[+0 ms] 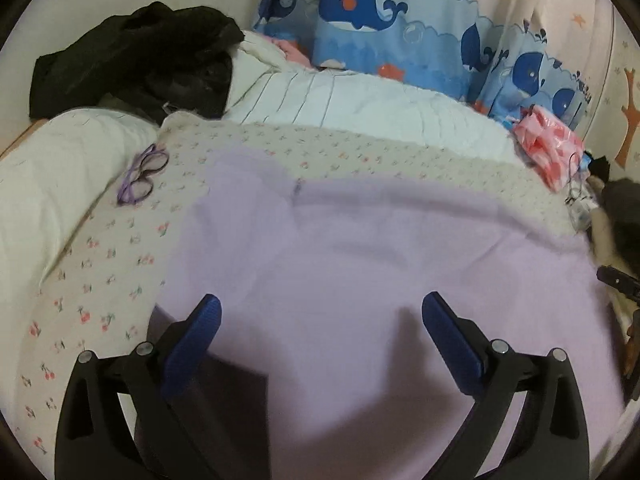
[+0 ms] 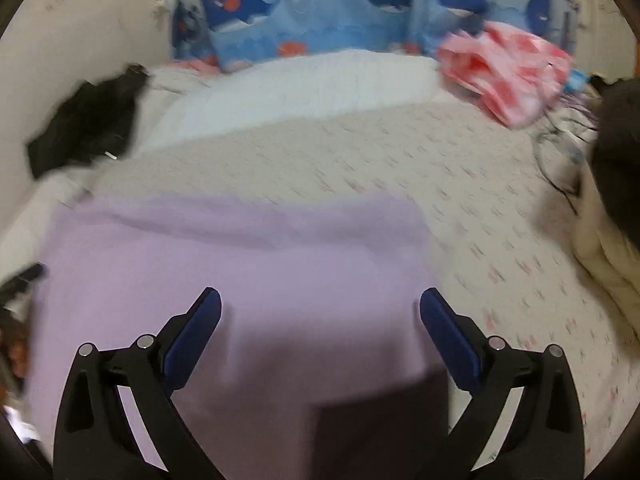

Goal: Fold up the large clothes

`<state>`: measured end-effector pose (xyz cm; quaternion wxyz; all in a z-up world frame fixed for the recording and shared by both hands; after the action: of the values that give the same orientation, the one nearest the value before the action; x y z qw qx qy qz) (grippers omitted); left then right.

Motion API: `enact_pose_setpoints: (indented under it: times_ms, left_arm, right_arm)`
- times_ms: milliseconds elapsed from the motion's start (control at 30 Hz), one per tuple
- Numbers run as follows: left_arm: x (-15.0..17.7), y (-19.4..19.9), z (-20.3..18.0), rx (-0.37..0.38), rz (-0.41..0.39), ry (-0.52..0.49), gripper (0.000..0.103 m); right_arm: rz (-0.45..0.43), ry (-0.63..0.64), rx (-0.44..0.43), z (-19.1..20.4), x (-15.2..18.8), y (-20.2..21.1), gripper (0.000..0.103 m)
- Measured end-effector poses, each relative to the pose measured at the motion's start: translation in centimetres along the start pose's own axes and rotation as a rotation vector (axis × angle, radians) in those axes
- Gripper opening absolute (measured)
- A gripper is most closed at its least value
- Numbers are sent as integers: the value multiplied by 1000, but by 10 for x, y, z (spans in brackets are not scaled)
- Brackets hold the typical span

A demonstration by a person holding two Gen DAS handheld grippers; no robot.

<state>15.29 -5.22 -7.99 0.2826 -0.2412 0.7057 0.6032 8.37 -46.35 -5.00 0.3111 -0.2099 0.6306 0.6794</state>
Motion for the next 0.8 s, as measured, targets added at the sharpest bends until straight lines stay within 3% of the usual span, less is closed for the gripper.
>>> enact_pose_setpoints:
  times_ms: [67, 133, 200, 267, 333, 367, 433, 533, 633, 733, 800]
  left_arm:
    - [10, -16, 5, 73, 20, 61, 97]
    - [7, -17, -3, -4, 22, 18, 97]
    - [5, -15, -5, -33, 31, -7, 97]
    - [4, 7, 1, -34, 46, 3, 97]
    - [10, 42, 13, -28, 3, 32, 97]
    - [15, 55, 17, -32, -10, 32, 97]
    - [34, 86, 34, -42, -21, 37, 97]
    - [72, 117, 70, -7, 18, 167, 97]
    - [114, 125, 106, 87, 136, 398, 97]
    - [141, 127, 114, 191, 204, 547, 97]
    - [147, 125, 105, 259, 230, 584, 97]
  right_arm:
    - [21, -101, -120, -16, 25, -29, 97]
    - [46, -74, -72, -14, 20, -32, 97]
    - [86, -45, -46, -10, 16, -29, 97]
    - [101, -47, -43, -8, 12, -5, 96]
    - [38, -79, -103, -6, 19, 34, 96]
    - [13, -81, -160, 0, 29, 58, 96]
    - [11, -54, -171, 4, 54, 88, 96]
    - [17, -109, -175, -8, 95, 113, 96]
    - [46, -117, -149, -13, 124, 121, 96]
    - [40, -98, -156, 9, 144, 140, 96]
    - [19, -51, -179, 33, 139, 148, 96]
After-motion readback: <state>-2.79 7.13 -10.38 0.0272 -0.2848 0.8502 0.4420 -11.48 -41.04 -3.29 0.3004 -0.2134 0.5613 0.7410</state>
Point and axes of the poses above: each gripper's, at about its wrist camera, not at the fingertips, and y roughly against the way its jaws point, z to its left, x to its underside, the point moved 6 cm from there along -y, roughly the way its jaws point, and after that the axes turned 6 degrees about -x, right-handed, at the moved point
